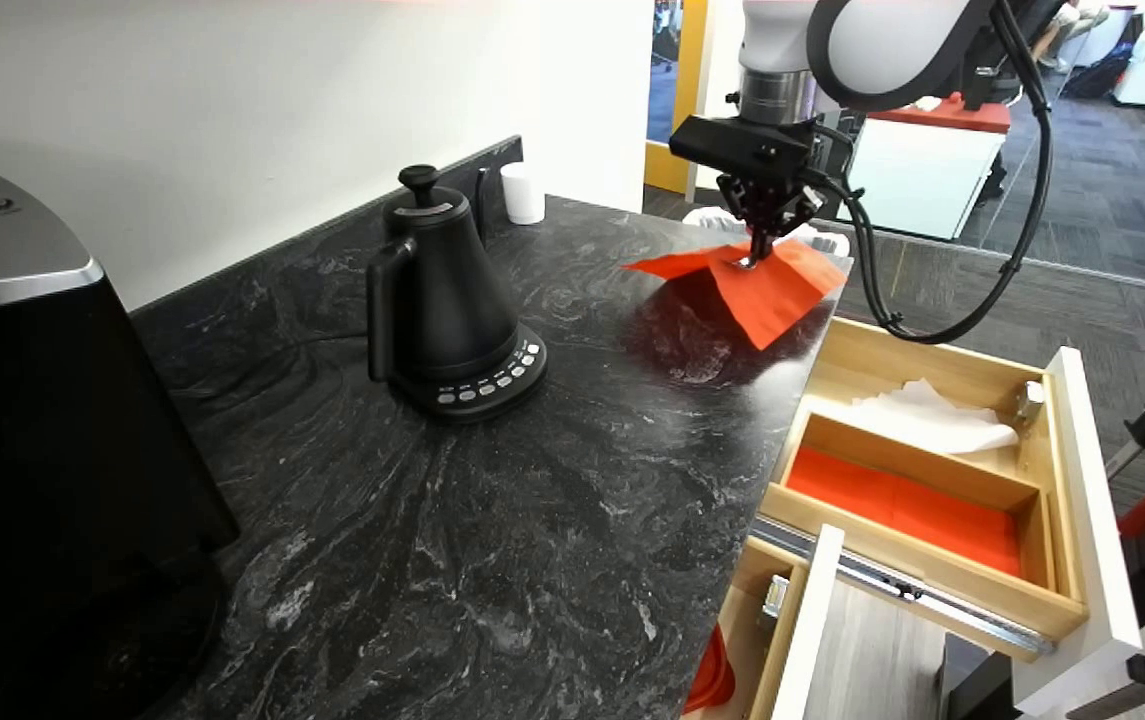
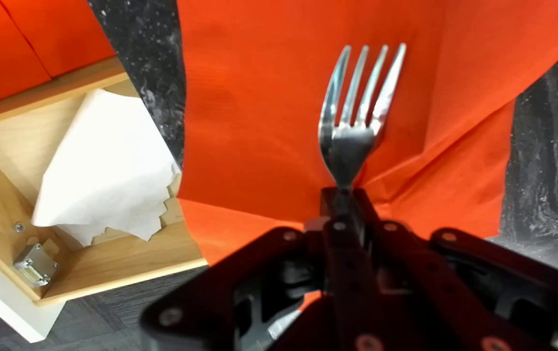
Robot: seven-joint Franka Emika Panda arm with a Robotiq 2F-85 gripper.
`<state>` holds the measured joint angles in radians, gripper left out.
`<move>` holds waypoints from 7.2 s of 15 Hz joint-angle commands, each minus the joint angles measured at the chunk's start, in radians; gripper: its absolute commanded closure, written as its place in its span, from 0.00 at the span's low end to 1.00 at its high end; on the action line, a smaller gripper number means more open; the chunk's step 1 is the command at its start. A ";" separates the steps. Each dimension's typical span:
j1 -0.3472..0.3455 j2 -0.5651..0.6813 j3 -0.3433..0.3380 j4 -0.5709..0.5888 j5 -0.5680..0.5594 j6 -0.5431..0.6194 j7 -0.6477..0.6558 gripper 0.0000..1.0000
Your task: Move the fork to the left compartment in the drawer
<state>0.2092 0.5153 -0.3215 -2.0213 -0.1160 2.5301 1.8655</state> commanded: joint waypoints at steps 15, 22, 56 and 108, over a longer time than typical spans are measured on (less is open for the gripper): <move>-0.017 0.070 0.005 -0.046 -0.019 0.152 0.021 0.96; -0.006 0.091 -0.012 -0.052 -0.018 0.177 0.023 0.68; -0.023 0.132 -0.009 -0.001 0.005 0.177 -0.007 0.96; 0.450 0.006 -0.340 -0.143 0.186 -0.249 0.735 0.96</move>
<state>0.5752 0.6134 -0.5946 -2.0225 0.0684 2.2138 2.6005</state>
